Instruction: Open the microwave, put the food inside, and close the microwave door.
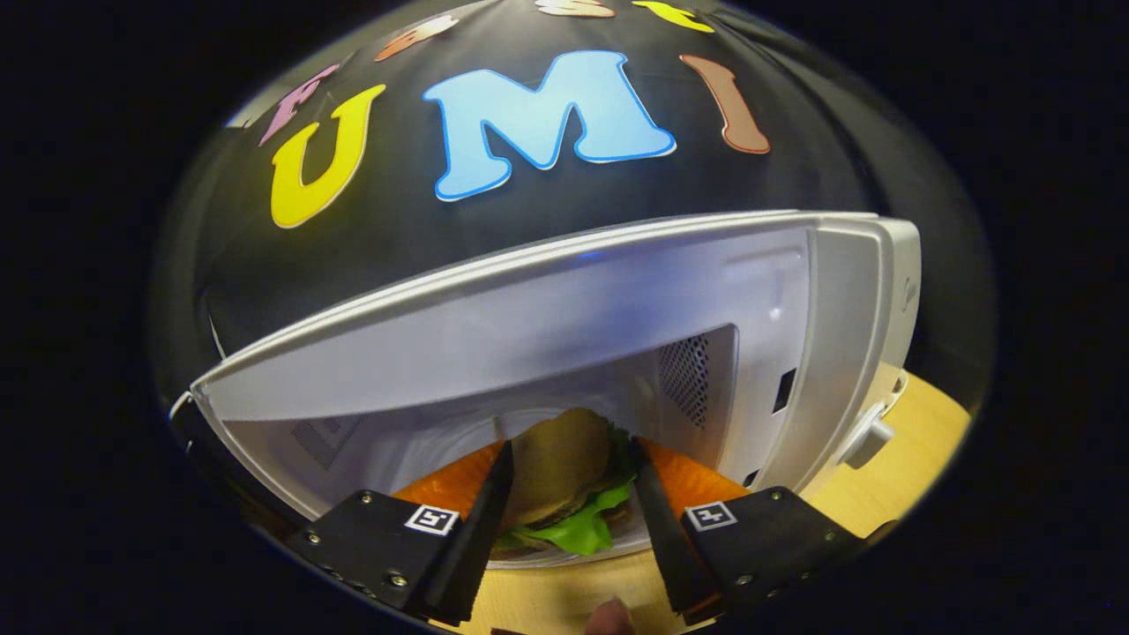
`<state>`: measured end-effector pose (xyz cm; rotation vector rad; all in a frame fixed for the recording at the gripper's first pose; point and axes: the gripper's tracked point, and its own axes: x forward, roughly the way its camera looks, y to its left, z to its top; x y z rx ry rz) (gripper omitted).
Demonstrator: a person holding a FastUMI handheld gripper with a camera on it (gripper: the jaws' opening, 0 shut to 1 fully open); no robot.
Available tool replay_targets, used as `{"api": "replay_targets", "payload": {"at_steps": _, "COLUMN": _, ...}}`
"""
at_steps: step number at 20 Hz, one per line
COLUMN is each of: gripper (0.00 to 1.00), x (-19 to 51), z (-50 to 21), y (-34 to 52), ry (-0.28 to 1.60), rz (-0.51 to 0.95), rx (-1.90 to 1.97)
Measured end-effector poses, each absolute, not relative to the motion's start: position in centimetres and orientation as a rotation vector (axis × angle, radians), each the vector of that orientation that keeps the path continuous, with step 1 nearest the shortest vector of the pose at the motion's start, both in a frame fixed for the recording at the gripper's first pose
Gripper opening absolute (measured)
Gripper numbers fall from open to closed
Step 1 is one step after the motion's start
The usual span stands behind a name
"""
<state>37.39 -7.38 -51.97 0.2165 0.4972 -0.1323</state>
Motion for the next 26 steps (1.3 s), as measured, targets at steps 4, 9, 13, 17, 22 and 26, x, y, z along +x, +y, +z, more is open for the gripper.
{"api": "replay_targets", "payload": {"at_steps": 4, "gripper": 0.87, "x": 34.9, "z": -51.4, "y": -6.8, "ry": 0.512, "rz": -0.074, "rx": 0.156}}
{"api": "replay_targets", "payload": {"at_steps": 9, "gripper": 0.87, "x": 29.3, "z": -46.5, "y": -1.5, "ry": 0.427, "rz": 0.141, "rx": 0.214}}
{"api": "replay_targets", "payload": {"at_steps": 13, "gripper": 0.87, "x": 20.8, "z": -39.4, "y": 3.9, "ry": 0.266, "rz": 0.354, "rx": 0.163}}
{"api": "replay_targets", "payload": {"at_steps": 17, "gripper": 0.86, "x": 12.3, "z": -34.1, "y": 8.6, "ry": 0.162, "rz": 0.543, "rx": 0.175}}
{"api": "replay_targets", "payload": {"at_steps": 22, "gripper": 0.86, "x": 4.9, "z": -31.9, "y": 12.6, "ry": 0.152, "rz": 0.67, "rx": 0.178}}
{"api": "replay_targets", "payload": {"at_steps": 26, "gripper": 0.86, "x": -0.1, "z": -31.3, "y": 17.0, "ry": 0.16, "rz": 0.781, "rx": 0.221}}
